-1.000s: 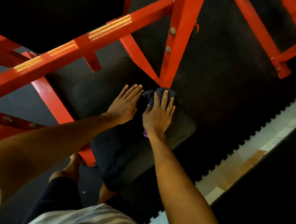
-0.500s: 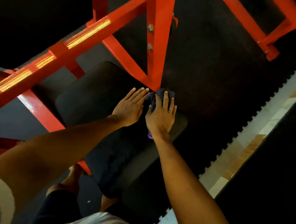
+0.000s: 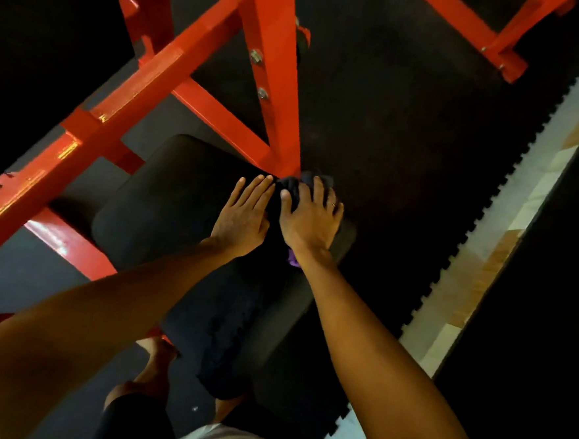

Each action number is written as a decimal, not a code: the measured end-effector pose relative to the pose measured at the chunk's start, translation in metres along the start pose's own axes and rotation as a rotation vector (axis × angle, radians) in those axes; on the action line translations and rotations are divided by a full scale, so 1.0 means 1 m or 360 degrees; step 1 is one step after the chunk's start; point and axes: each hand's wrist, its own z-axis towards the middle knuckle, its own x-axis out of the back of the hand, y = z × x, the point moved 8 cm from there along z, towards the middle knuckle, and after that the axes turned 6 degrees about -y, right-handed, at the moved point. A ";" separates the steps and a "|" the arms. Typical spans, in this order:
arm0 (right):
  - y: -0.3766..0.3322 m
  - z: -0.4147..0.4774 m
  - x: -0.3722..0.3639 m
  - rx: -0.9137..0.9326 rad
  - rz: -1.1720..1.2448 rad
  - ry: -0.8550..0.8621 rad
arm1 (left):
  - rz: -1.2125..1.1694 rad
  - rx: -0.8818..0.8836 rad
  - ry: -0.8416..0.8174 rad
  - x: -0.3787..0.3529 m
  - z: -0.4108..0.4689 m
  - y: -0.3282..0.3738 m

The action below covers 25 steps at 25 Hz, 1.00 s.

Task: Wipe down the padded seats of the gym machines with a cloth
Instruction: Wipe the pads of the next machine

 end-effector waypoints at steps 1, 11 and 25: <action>-0.003 0.005 0.001 0.0094 -0.0028 -0.0002 | -0.0032 0.0004 0.0007 0.000 0.002 0.002; 0.082 -0.041 -0.005 -0.0354 0.0307 0.0280 | 0.0100 -0.0123 -0.0030 -0.011 0.013 0.024; 0.102 -0.077 -0.020 -0.0508 0.0878 0.0086 | 0.0026 -0.0243 -0.0030 -0.017 -0.001 0.039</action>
